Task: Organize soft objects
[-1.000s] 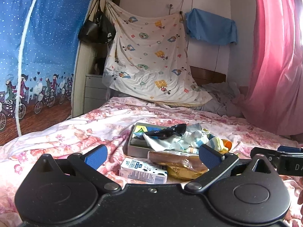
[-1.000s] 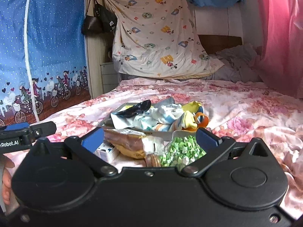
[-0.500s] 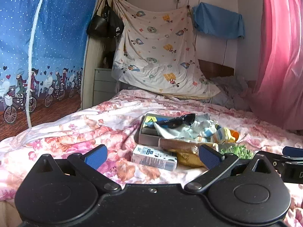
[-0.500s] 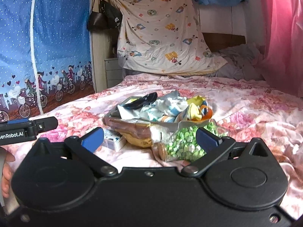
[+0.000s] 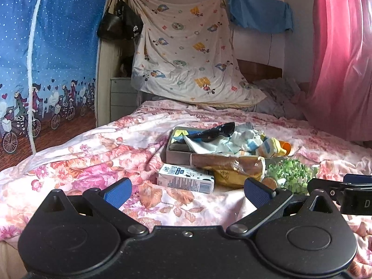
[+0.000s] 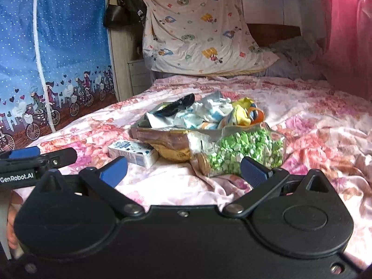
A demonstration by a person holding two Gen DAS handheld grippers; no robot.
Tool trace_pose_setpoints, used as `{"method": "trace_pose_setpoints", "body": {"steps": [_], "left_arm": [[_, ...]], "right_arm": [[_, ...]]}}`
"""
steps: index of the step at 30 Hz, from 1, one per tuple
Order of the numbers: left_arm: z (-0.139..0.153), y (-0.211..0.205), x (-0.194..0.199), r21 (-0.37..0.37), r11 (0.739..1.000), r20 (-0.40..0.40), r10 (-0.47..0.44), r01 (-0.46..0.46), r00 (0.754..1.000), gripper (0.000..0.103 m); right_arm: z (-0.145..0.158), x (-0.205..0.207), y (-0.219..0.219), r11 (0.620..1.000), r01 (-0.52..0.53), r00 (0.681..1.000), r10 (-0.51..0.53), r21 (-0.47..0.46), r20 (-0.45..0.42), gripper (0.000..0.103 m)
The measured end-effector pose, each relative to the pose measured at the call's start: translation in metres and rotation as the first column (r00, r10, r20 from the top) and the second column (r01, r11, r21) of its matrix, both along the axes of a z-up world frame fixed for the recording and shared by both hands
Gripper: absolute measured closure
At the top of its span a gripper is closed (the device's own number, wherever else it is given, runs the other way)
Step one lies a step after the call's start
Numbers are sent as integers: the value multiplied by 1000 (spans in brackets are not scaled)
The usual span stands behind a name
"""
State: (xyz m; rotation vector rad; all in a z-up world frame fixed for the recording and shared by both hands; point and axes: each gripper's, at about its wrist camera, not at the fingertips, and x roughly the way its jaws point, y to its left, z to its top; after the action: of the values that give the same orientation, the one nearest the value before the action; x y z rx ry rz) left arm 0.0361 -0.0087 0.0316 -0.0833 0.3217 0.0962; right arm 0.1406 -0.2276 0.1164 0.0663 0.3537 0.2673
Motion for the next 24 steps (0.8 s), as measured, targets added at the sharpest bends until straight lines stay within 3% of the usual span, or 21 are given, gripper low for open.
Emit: {"method": "trace_pose_setpoints", "body": {"steps": [24], "left_arm": [[-7, -2, 7, 29, 1000, -40, -1, 2, 999, 1]], "right_arm": [[-10, 6, 1, 1000, 11, 999, -12, -23, -43, 1]]}}
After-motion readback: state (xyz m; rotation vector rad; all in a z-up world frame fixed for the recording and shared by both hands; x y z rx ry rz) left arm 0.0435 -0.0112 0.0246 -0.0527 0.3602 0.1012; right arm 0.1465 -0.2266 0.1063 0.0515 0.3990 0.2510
